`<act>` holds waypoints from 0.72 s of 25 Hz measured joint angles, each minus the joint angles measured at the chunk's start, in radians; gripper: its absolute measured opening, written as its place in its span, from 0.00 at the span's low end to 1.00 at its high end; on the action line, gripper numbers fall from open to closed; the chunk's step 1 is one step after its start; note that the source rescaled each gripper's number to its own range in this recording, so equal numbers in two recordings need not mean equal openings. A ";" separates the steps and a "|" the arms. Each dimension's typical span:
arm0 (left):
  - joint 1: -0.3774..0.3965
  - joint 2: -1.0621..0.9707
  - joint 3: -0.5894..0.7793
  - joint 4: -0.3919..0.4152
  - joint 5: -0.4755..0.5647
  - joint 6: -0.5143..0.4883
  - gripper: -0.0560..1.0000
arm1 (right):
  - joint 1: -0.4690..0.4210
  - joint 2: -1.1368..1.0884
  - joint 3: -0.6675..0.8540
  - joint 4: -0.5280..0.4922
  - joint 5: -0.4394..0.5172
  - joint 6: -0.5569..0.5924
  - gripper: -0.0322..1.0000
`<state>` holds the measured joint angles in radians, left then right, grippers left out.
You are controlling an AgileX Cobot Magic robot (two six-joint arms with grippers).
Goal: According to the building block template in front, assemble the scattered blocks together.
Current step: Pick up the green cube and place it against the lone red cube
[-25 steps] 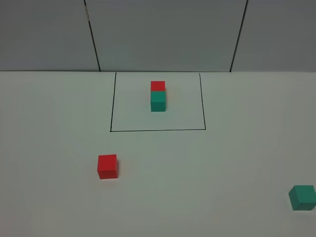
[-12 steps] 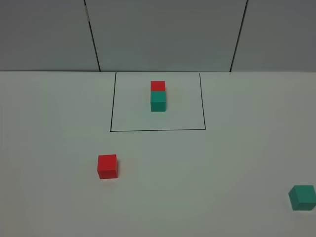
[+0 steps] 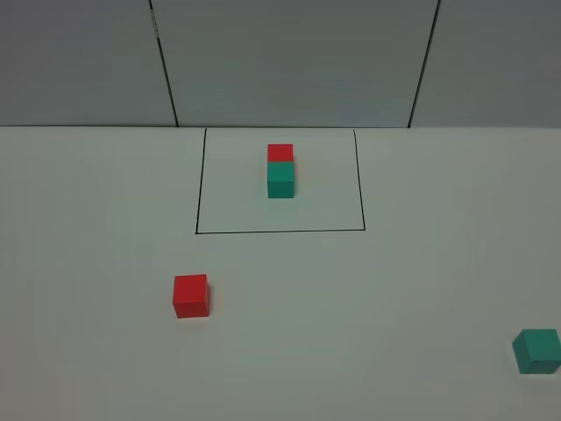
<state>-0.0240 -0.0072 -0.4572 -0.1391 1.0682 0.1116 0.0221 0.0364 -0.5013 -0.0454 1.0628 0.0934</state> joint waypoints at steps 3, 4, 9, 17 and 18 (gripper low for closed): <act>0.000 0.000 0.000 0.000 0.000 -0.001 0.80 | 0.000 0.000 0.000 0.000 0.000 0.000 0.41; 0.000 0.000 0.000 0.000 0.000 -0.001 0.80 | 0.000 0.000 0.000 0.000 0.000 0.000 0.41; 0.000 0.000 0.000 0.000 0.000 -0.001 0.80 | 0.000 0.000 0.000 0.000 0.000 0.000 0.41; 0.000 0.000 0.000 0.001 0.000 -0.001 0.80 | 0.000 0.000 0.000 0.000 0.000 0.000 0.41; 0.000 0.000 0.000 0.001 0.000 -0.001 0.80 | 0.000 0.000 0.000 0.000 0.000 0.000 0.41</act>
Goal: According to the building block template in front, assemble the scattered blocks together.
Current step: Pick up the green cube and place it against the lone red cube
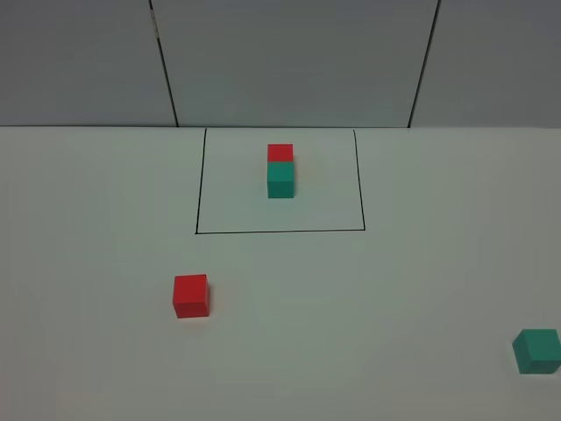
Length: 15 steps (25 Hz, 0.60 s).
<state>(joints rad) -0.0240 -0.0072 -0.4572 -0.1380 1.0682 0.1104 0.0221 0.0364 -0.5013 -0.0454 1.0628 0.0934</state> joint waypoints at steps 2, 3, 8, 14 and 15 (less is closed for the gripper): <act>0.000 0.001 0.000 0.000 0.000 0.000 0.80 | 0.000 0.000 0.000 0.000 0.000 0.000 0.41; 0.000 0.001 0.000 0.000 0.000 0.000 0.80 | 0.000 0.000 0.000 0.000 0.000 0.000 0.41; 0.000 0.001 0.000 0.000 0.000 0.000 0.80 | 0.000 0.000 0.000 0.000 0.000 0.000 0.41; 0.000 0.001 0.000 0.000 0.000 -0.001 0.79 | 0.000 0.000 0.000 0.000 0.000 0.000 0.41; 0.000 0.001 0.000 0.000 0.000 -0.001 0.79 | 0.000 0.000 0.000 0.000 0.000 0.000 0.41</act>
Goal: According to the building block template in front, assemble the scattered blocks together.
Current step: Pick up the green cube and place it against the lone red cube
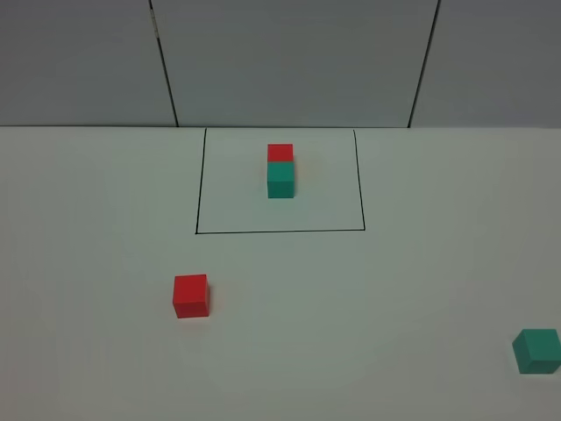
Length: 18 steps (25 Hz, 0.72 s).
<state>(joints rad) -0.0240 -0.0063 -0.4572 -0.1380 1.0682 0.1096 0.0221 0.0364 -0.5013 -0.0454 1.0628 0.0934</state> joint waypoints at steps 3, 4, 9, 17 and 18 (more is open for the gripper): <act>0.000 0.000 0.000 0.000 0.000 0.000 0.79 | 0.000 0.000 0.000 0.000 0.000 0.000 0.41; 0.000 0.000 0.000 0.000 0.000 0.000 0.79 | 0.000 0.000 0.000 0.000 0.000 0.000 0.41; 0.000 0.000 0.000 0.000 0.000 0.000 0.79 | 0.000 0.000 0.000 0.000 0.000 0.000 0.41; 0.000 0.002 0.000 0.000 0.000 0.000 0.79 | 0.000 0.000 0.000 -0.002 0.001 0.000 0.41; 0.000 0.003 0.000 0.000 0.000 0.000 0.79 | 0.000 0.000 0.000 -0.004 0.000 0.000 0.41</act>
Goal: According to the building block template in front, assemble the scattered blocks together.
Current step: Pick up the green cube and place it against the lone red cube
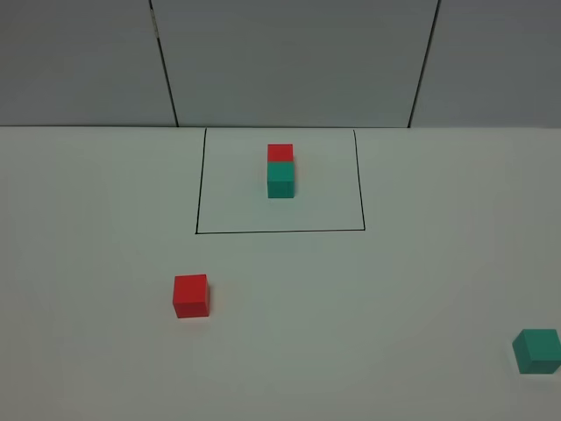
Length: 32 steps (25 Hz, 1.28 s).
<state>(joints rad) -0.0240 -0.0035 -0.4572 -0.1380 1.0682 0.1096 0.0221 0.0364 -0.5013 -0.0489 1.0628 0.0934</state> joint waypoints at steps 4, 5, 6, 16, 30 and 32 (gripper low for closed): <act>0.000 0.000 0.000 0.000 0.000 0.000 0.79 | 0.000 0.050 -0.007 -0.021 -0.014 -0.061 0.45; 0.000 0.000 0.000 0.000 0.000 0.000 0.79 | 0.000 0.082 -0.014 -0.021 -0.026 -0.093 0.48; 0.000 0.000 0.000 0.000 0.000 0.000 0.79 | 0.000 0.119 -0.023 -0.021 -0.049 -0.119 0.52; 0.000 0.000 0.000 0.000 0.000 0.000 0.79 | 0.000 0.616 -0.194 -0.054 -0.075 -0.306 0.79; 0.000 0.000 0.000 0.040 0.000 0.000 0.79 | 0.000 1.104 -0.293 -0.103 -0.264 -0.490 0.79; 0.000 0.000 0.000 0.041 0.000 0.000 0.79 | 0.000 1.144 -0.294 -0.114 -0.300 -0.498 0.79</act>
<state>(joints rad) -0.0240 -0.0035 -0.4572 -0.0968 1.0682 0.1096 0.0221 1.1806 -0.7950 -0.1633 0.7624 -0.4042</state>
